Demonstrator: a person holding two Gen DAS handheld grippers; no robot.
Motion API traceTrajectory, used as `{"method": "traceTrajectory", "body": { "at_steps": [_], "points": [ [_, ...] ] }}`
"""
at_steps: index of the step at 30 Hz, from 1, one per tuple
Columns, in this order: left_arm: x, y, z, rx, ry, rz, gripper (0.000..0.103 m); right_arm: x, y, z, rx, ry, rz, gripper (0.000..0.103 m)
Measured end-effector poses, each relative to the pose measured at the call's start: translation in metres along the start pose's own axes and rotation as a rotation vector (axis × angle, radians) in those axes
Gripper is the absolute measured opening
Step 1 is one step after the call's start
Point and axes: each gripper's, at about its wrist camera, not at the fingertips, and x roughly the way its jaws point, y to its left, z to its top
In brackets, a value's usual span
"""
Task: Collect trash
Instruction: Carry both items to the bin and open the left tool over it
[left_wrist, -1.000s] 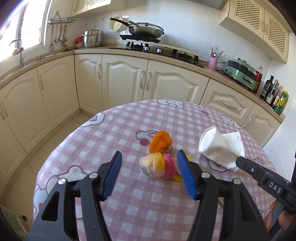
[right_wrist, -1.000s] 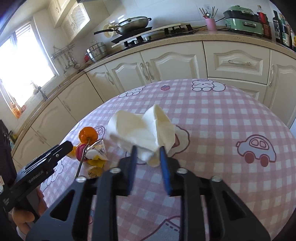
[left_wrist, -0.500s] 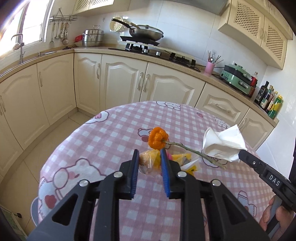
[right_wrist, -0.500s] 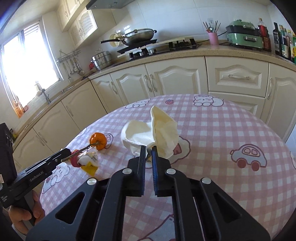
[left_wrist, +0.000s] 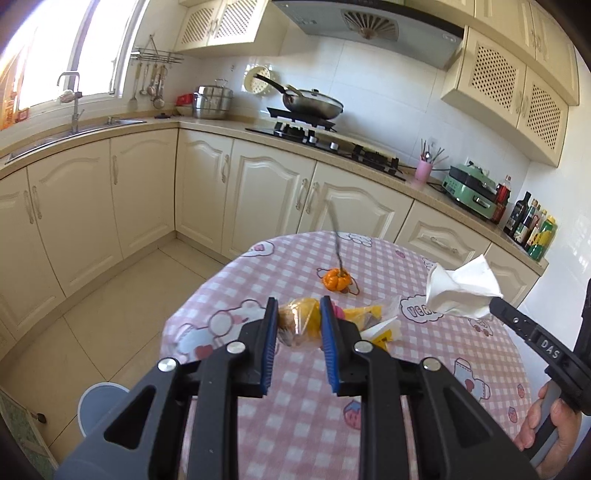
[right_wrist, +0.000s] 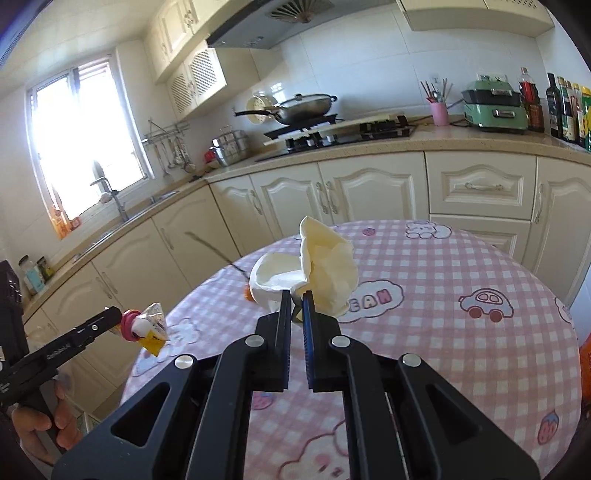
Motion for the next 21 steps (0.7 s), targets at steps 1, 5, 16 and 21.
{"method": "traceTrajectory", "body": {
  "at_steps": [1, 5, 16, 21],
  "points": [
    [-0.007, 0.004, -0.001, -0.008, -0.005, 0.0, 0.022, -0.004, 0.006, 0.001, -0.006, -0.004, 0.01, 0.005],
    [-0.033, 0.024, -0.004, -0.035, -0.026, 0.018, 0.022, -0.016, 0.045, 0.001, -0.052, -0.011, 0.062, 0.005],
    [-0.093, 0.114, -0.025, -0.129, -0.069, 0.162, 0.022, 0.008, 0.159, -0.027, -0.17, 0.061, 0.216, 0.005],
    [-0.11, 0.173, -0.046, -0.196, -0.056, 0.249, 0.022, 0.035, 0.218, -0.055, -0.226, 0.136, 0.303, 0.005]
  ]
}}
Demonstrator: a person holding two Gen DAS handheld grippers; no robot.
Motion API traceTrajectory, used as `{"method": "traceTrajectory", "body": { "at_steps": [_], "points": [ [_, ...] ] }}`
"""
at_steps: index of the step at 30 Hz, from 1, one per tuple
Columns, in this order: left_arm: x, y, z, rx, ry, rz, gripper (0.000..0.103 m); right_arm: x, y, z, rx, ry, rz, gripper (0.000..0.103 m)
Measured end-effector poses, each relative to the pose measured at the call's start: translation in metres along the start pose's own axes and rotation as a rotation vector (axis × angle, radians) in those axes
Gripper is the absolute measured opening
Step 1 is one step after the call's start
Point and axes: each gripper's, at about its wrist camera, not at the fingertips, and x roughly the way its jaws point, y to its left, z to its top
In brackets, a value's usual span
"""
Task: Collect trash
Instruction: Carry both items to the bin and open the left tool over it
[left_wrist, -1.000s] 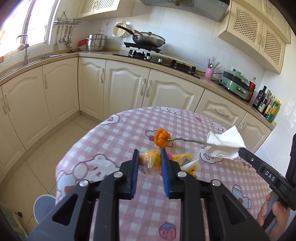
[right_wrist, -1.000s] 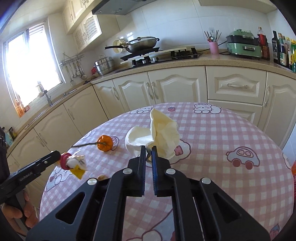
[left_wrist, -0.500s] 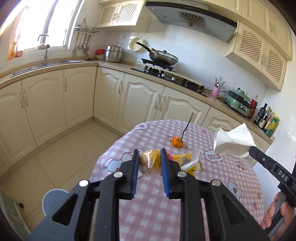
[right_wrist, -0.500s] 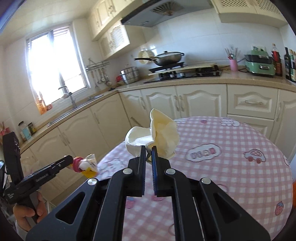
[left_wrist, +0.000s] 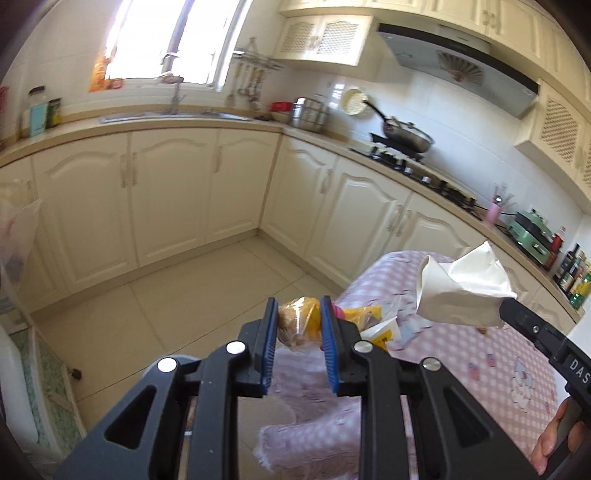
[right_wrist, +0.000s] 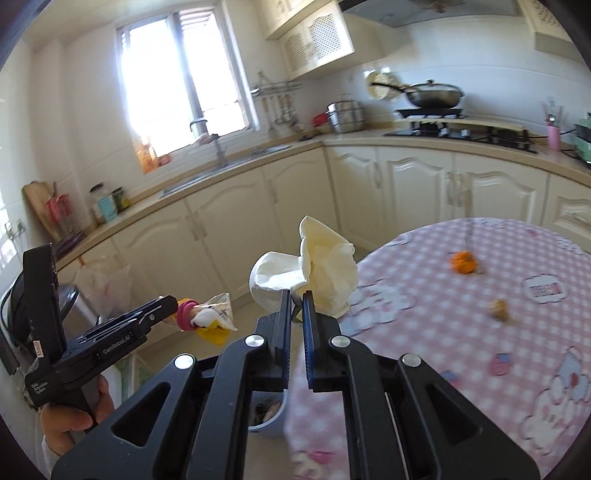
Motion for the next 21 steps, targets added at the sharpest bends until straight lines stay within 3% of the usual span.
{"method": "traceTrajectory", "body": {
  "at_steps": [7, 13, 16, 18, 21],
  "points": [
    [0.019, 0.089, -0.021, -0.085, 0.061, 0.133, 0.022, 0.07, 0.065, -0.031, -0.074, 0.13, 0.103, 0.005],
    [0.053, 0.161, -0.037, -0.155, 0.128, 0.244, 0.022, 0.132, 0.101, -0.057, -0.11, 0.229, 0.134, 0.005],
    [0.072, 0.181, -0.038, -0.167, 0.131, 0.273, 0.022, 0.158, 0.107, -0.065, -0.108, 0.263, 0.132, 0.005],
    [0.081, 0.19, -0.035, -0.169, 0.089, 0.28, 0.024, 0.172, 0.107, -0.07, -0.106, 0.278, 0.125, 0.005],
    [0.099, 0.196, -0.031, -0.169, 0.098, 0.273, 0.036, 0.192, 0.108, -0.076, -0.106, 0.307, 0.117, 0.005]
  ]
}}
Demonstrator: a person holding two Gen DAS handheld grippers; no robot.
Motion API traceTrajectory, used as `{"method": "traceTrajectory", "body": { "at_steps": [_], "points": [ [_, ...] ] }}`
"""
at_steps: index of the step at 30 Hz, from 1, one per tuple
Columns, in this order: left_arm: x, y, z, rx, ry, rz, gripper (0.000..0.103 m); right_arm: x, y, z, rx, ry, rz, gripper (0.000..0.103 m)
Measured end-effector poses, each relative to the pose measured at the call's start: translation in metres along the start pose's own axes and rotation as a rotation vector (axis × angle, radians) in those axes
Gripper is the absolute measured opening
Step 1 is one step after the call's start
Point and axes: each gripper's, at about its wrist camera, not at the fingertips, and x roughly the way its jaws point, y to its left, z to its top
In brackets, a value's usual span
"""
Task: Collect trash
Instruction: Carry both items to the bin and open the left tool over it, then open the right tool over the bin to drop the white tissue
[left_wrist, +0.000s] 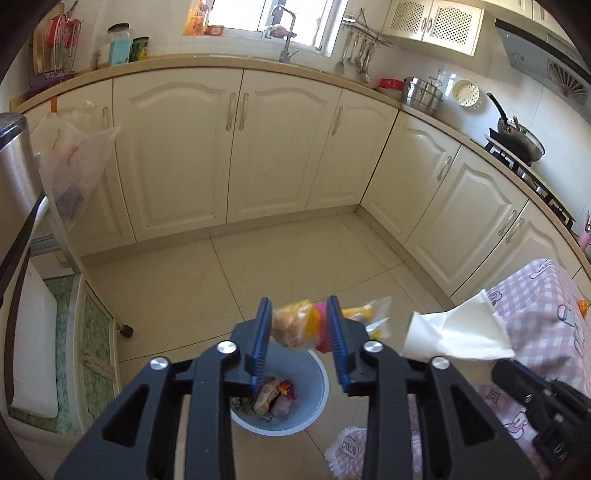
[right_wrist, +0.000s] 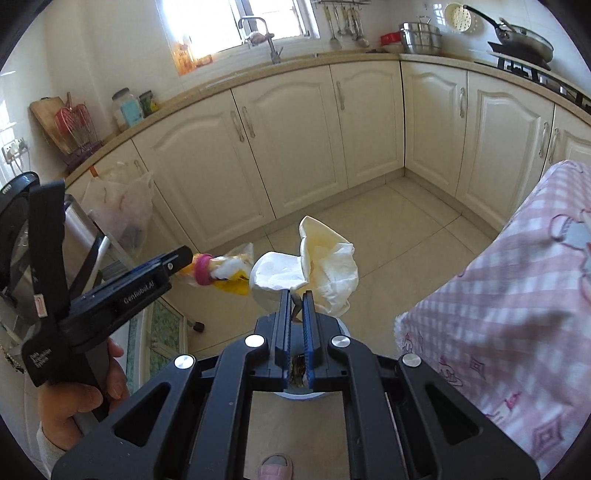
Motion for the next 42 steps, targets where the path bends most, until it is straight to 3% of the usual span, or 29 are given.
{"method": "traceTrajectory", "body": {
  "at_steps": [5, 12, 29, 33, 42],
  "points": [
    [0.017, 0.004, -0.003, -0.015, 0.03, 0.001, 0.044, 0.021, 0.003, -0.005, 0.001, 0.039, -0.004, 0.005],
    [0.023, 0.011, -0.018, -0.014, 0.063, 0.015, 0.045, 0.038, 0.009, -0.008, -0.004, 0.069, -0.003, 0.005],
    [0.012, 0.028, -0.012, -0.03, 0.035, 0.046, 0.05, 0.058, 0.031, 0.004, -0.034, 0.04, 0.019, 0.006],
    [0.01, 0.028, -0.009, -0.035, 0.032, 0.047, 0.051, 0.073, 0.031, 0.009, -0.011, 0.04, 0.024, 0.016],
    [-0.001, 0.011, -0.007, -0.002, 0.02, 0.029, 0.051, 0.058, 0.023, 0.009, -0.009, 0.029, -0.001, 0.019]
  ]
}}
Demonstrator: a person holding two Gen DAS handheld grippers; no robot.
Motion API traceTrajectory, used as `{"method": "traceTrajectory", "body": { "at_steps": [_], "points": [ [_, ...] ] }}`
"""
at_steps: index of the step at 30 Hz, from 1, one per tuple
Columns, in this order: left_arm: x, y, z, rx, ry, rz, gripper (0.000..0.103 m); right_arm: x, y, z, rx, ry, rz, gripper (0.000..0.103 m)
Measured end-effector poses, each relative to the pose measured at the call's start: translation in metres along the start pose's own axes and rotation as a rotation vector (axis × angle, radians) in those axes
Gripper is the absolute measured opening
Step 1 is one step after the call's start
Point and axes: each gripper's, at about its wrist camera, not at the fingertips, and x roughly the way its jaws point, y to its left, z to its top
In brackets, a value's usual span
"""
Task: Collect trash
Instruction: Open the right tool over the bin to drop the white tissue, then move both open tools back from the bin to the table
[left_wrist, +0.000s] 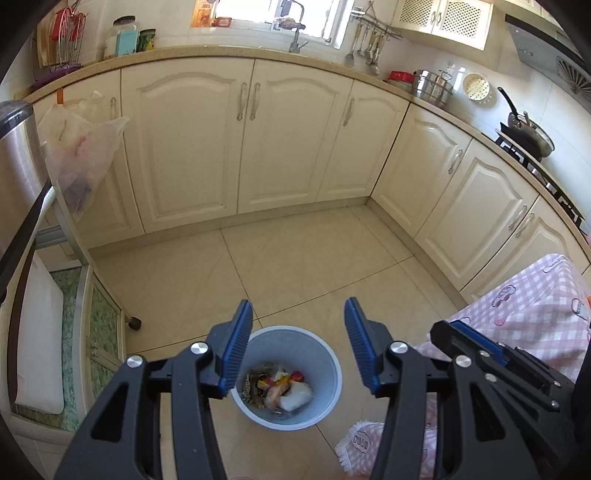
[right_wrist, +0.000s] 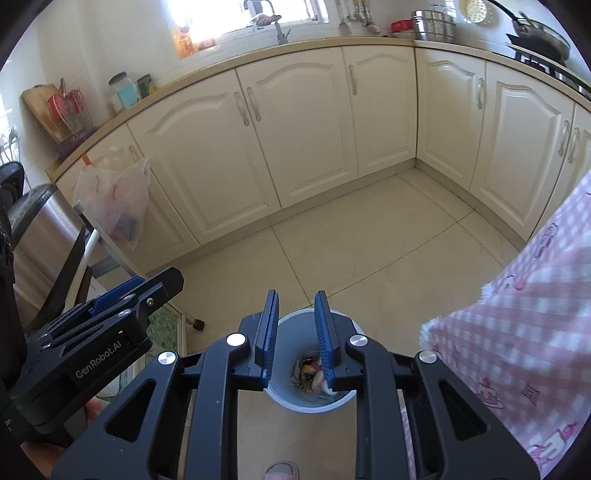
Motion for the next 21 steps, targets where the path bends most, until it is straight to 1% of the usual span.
{"method": "traceTrajectory", "body": {
  "at_steps": [6, 11, 14, 17, 21],
  "points": [
    [-0.02, -0.025, 0.001, 0.035, -0.018, -0.02, 0.052, -0.044, -0.015, 0.002, 0.014, -0.055, -0.026, 0.02],
    [-0.05, -0.062, 0.003, 0.08, -0.05, -0.063, 0.052, -0.09, -0.032, 0.002, 0.028, -0.117, -0.049, 0.022],
    [-0.071, -0.094, 0.002, 0.125, -0.068, -0.091, 0.056, -0.124, -0.048, 0.0, 0.044, -0.16, -0.069, 0.024],
    [-0.089, -0.131, -0.001, 0.179, -0.085, -0.123, 0.058, -0.161, -0.068, -0.003, 0.064, -0.205, -0.093, 0.025],
    [-0.113, -0.192, -0.012, 0.266, -0.096, -0.193, 0.059, -0.209, -0.101, -0.012, 0.093, -0.255, -0.148, 0.027]
  ]
}}
